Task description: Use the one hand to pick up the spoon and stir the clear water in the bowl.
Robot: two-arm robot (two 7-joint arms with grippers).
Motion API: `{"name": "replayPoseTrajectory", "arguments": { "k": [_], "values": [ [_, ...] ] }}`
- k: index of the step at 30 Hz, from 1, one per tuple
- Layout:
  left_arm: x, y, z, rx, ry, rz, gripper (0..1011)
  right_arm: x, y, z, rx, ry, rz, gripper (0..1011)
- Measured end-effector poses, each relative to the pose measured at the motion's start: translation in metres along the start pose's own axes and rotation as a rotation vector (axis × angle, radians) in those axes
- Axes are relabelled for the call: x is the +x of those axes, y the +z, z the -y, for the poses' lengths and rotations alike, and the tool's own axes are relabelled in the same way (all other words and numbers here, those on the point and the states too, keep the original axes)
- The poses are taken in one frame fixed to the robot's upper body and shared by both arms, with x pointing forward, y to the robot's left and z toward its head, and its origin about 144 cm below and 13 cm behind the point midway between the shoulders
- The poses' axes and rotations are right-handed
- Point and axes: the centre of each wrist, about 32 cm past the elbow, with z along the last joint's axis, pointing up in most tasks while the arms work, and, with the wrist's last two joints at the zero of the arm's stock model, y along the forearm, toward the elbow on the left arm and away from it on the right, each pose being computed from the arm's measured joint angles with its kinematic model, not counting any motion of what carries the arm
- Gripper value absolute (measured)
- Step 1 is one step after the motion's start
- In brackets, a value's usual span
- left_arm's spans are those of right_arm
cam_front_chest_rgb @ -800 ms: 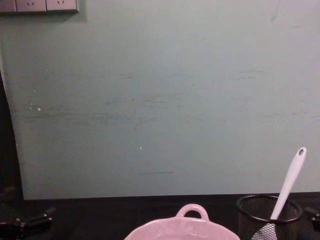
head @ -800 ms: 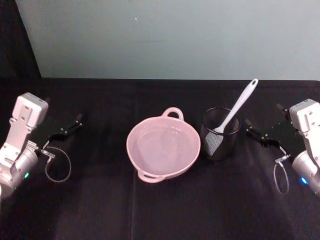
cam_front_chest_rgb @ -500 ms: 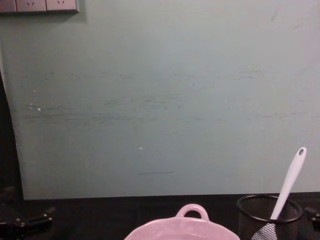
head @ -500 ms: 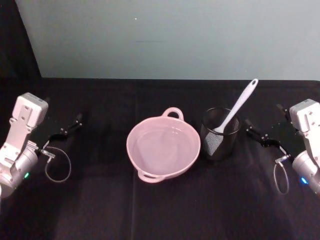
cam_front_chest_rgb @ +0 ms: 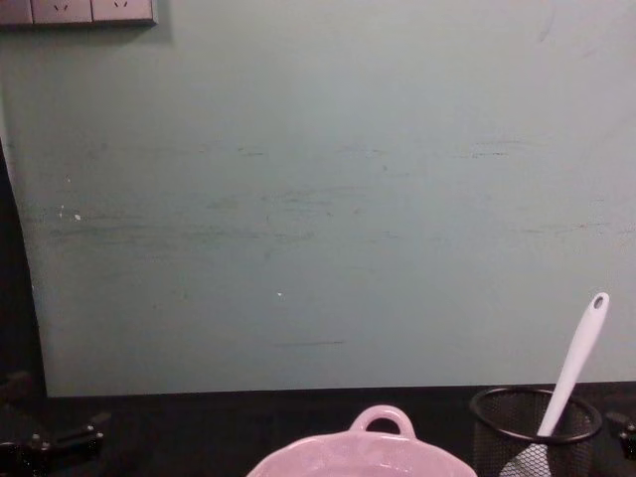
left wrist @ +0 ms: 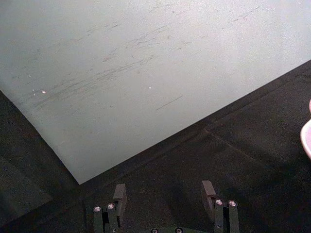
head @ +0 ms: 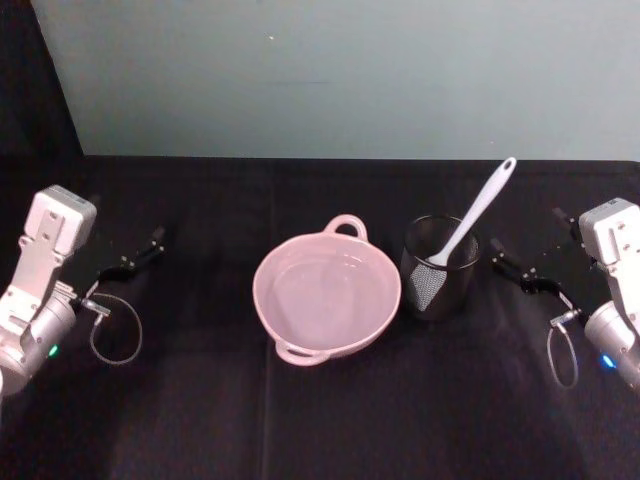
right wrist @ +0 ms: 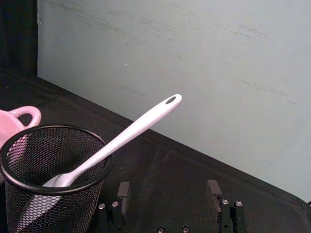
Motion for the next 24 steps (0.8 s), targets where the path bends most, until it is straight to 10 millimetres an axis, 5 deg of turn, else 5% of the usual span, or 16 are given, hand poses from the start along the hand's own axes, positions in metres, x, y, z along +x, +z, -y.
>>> {"name": "replayPoseTrajectory", "arguments": {
  "k": [24],
  "values": [
    [0.0, 0.0, 0.0, 0.0, 0.0, 0.0, 1011, 0.0, 0.0, 0.0, 0.0, 0.0, 0.0, 1003]
  ]
}}
